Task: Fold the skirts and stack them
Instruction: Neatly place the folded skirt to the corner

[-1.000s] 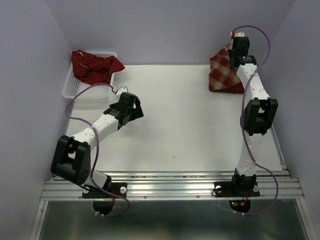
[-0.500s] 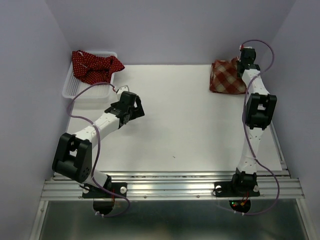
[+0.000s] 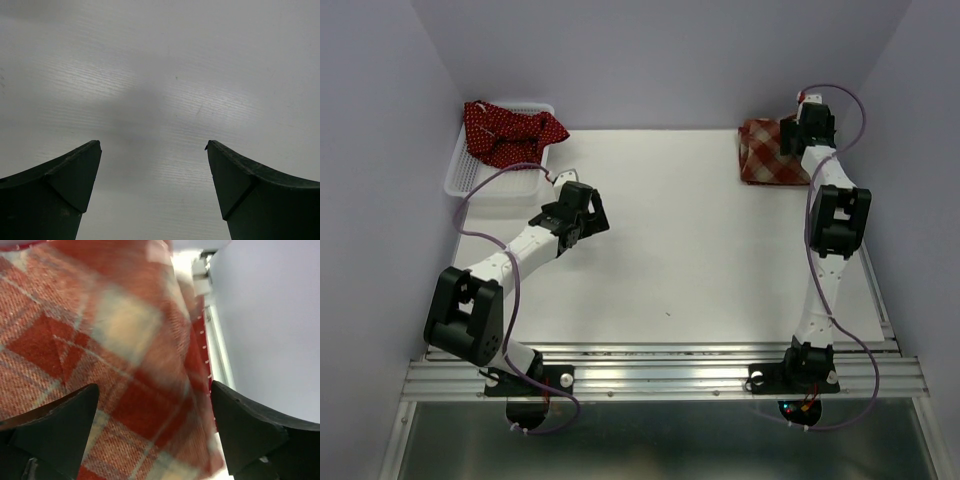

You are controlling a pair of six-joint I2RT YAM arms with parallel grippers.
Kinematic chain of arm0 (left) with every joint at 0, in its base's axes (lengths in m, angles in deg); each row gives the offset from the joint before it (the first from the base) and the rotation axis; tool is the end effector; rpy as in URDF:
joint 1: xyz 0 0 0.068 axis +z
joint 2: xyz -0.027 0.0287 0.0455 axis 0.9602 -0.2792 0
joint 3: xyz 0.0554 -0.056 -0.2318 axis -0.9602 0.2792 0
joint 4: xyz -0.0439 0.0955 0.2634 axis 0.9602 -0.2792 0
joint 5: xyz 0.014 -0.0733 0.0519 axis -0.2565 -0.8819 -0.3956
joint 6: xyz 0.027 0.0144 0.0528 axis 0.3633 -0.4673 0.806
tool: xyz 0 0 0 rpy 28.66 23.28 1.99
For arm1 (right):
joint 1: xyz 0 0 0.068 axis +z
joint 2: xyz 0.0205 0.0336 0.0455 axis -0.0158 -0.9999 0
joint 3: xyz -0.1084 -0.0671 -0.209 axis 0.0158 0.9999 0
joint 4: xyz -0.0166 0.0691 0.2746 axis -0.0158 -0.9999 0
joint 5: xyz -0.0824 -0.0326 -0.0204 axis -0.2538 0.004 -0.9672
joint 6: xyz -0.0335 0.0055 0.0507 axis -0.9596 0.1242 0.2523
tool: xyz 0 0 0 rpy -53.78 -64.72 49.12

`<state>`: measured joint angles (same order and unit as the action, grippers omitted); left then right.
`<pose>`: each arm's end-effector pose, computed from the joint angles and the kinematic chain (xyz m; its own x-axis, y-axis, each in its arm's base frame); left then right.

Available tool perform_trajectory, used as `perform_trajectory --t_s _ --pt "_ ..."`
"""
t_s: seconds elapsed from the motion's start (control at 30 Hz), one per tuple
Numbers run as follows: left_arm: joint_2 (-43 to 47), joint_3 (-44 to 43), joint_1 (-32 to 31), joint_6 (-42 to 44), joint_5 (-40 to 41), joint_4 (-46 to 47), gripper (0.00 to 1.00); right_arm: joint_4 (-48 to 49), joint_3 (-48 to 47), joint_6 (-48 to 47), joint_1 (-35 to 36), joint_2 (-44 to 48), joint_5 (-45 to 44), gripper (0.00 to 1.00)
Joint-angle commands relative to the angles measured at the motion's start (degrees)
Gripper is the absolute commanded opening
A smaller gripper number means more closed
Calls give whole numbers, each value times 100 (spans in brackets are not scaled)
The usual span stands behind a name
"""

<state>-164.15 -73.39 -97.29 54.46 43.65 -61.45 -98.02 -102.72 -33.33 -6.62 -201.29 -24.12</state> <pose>0.3236 -0.1279 0.1899 -0.6001 -0.2558 -0.7579 -0.1080 0.9647 -0.2401 0.5636 -0.0885 0.1848 -0.5931 -0.1557 -0.7899 0.2475 0.8984 -0.3629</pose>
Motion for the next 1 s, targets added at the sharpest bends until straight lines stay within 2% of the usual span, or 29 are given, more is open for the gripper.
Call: perform_trajectory --t_s 0.0,0.17,0.37,0.47,0.5,0.57,0.6,0.67,0.7,0.73,0.8,0.83,0.97 --pt "260 -293 30 100 29 113 99 634 -223 84 15 101 -445 100" --pt "348 -328 22 82 46 87 99 493 -101 233 15 715 -411 100" --pt "734 -276 22 38 55 16 99 -174 -4 742 15 1733 388 100" --pt "1068 -328 39 56 108 -71 99 -746 460 1427 15 2253 888 100" --pt "1156 -346 39 73 169 -72 99 -773 1132 1959 15 2751 1221 100" --pt "1349 -485 65 47 257 -168 99 -581 2013 2271 146 3324 1723 100" --pt "1393 -565 135 38 283 -212 99 -327 2914 2516 242 3893 1812 100" --pt "1438 -854 249 21 336 -369 99 -176 3684 2527 749 4397 1796 100" --pt "1420 -960 415 116 354 -405 99 -167 4306 2562 953 4843 1369 100" --pt "1403 -1057 522 152 380 -440 99 -158 4312 2614 1147 5065 1278 100" --pt "1350 -1425 802 240 372 -563 99 -114 5188 2763 1508 5522 1381 100" --pt "1237 -1688 1143 458 258 -581 99 51 5739 2991 1509 5985 1539 100" --pt "727 -2268 2050 671 -74 -223 99 352 6682 3353 1579 6901 2085 100"
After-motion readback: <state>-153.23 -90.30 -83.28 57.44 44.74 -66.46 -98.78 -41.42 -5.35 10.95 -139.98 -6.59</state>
